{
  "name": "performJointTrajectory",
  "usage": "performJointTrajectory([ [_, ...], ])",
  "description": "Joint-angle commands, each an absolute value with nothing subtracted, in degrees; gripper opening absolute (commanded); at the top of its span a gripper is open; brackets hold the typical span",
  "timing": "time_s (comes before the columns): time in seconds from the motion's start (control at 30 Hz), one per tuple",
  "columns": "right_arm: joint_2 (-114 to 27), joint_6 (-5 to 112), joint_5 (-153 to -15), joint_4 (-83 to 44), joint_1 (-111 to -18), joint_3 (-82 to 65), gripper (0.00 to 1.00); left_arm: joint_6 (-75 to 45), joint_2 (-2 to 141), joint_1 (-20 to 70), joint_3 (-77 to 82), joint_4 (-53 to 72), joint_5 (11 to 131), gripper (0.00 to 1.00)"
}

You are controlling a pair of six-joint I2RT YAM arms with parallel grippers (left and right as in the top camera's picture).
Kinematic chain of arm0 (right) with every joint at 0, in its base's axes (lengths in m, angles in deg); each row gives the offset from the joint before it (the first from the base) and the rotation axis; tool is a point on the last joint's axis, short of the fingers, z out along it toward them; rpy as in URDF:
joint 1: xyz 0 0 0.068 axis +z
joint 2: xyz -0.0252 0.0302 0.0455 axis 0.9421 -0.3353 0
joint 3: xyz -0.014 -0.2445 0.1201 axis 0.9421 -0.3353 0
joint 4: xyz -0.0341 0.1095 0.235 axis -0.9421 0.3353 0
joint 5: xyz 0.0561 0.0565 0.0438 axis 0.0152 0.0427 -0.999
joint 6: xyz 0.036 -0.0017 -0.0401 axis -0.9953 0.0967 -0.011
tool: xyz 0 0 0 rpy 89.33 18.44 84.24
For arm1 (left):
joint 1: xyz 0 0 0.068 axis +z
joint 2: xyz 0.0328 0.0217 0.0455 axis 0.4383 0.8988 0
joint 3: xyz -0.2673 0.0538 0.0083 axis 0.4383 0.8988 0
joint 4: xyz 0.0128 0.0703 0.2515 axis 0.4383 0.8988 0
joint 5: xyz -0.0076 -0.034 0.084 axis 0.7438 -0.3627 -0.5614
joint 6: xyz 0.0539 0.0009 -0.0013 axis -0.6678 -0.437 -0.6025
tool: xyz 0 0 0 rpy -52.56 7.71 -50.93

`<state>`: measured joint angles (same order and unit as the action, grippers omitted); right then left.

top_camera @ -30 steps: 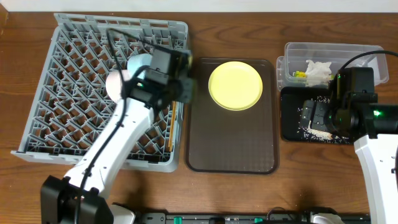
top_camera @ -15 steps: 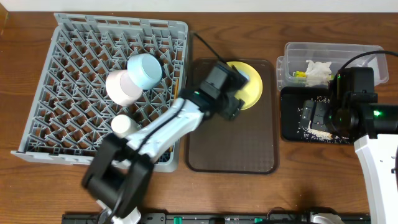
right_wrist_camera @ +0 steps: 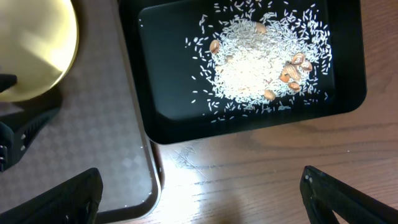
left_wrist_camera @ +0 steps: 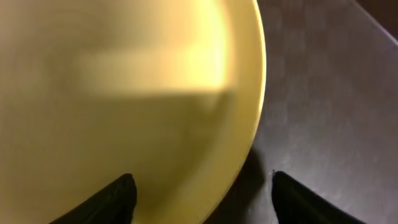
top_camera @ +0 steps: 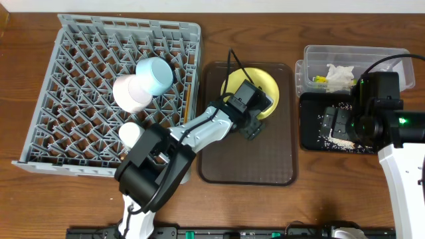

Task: Sort waste into correct bins and load items into the dishwasher
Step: 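Reach the left gripper to the yellow plate and grasp its rim, then lift the yellow plate and stand it upright in the rack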

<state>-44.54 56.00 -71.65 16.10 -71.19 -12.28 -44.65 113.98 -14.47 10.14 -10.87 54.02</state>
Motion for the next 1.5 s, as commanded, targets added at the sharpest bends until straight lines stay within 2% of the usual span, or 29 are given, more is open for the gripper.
performJointTrajectory([
  [0.0,-44.1,56.0,-71.9,16.3,-71.7,-11.6,0.99,-45.3,114.4,-14.6,9.1,-9.1,54.3,0.59],
  [0.1,-44.1,56.0,-71.9,16.3,-71.7,-11.6,0.99,-44.5,114.4,-14.7,9.1,-6.2,54.7,0.40],
  [0.3,-44.1,56.0,-71.9,16.3,-71.7,-11.6,0.99,-41.8,114.3,-15.6,9.1,-2.9,54.7,0.14],
  [0.43,-44.1,56.0,-71.9,16.5,-71.7,-11.6,0.99,-41.8,112.9,-16.9,9.1,-2.6,54.7,0.06],
  [0.93,-44.1,56.0,-71.9,16.7,-71.7,-11.6,0.99,-40.6,89.0,-16.7,9.0,-2.6,53.7,0.06],
  [1.2,-44.1,56.0,-71.9,16.7,-71.7,-11.6,0.99,-29.1,81.2,-6.7,9.0,-3.0,54.2,0.06],
  [1.47,-44.1,56.0,-71.9,16.6,-71.7,-11.6,0.99,-20.2,80.9,5.4,9.0,-4.2,67.9,0.06],
])
